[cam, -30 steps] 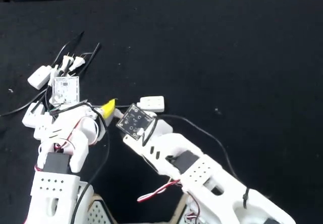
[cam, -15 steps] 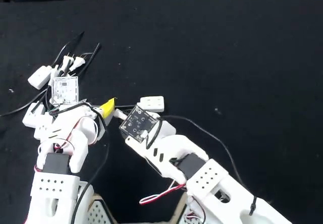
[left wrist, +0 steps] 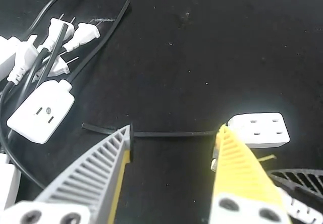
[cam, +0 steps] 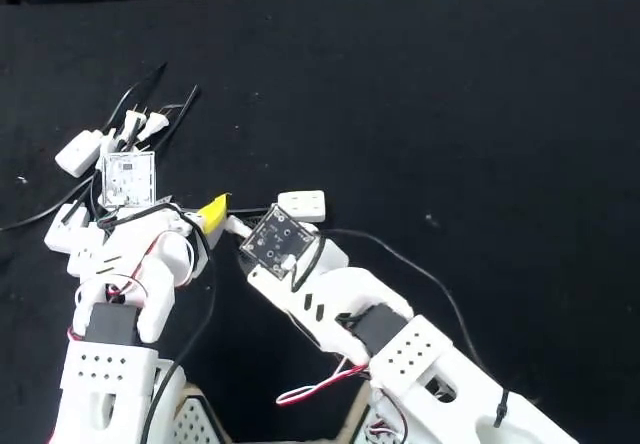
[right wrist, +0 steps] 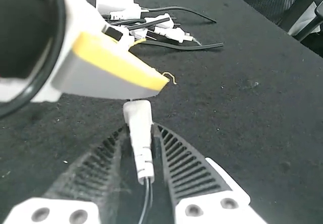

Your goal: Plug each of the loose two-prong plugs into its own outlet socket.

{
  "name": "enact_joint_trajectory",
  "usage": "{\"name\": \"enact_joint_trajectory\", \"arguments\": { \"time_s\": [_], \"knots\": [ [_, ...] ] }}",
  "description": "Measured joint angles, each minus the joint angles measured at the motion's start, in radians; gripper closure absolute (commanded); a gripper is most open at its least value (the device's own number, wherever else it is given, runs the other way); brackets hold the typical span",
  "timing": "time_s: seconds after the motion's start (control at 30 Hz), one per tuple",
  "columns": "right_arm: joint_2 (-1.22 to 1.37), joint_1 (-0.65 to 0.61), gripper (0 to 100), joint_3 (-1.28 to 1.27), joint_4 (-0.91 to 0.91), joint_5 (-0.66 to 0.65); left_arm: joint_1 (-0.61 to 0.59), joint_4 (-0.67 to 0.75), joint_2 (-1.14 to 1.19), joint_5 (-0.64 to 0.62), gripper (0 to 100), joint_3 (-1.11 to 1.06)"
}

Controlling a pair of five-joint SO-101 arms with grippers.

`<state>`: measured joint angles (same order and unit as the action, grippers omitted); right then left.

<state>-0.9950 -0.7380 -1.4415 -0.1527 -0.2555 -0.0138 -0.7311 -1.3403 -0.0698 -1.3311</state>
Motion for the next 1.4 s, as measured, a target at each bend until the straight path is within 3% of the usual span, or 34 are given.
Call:
{"name": "enact_joint_trajectory", "arguments": {
  "time_s": [1.27, 1.4],
  "knots": [
    [0.000, 0.000, 98.8, 0.000, -0.002, 0.049, 0.000, 0.006, 0.000, 0.000, 73, -0.008],
    [-0.008, 0.043, 98.8, 0.000, -0.026, 0.049, 0.000, 0.006, 0.000, 0.000, 73, -0.008]
  ]
}}
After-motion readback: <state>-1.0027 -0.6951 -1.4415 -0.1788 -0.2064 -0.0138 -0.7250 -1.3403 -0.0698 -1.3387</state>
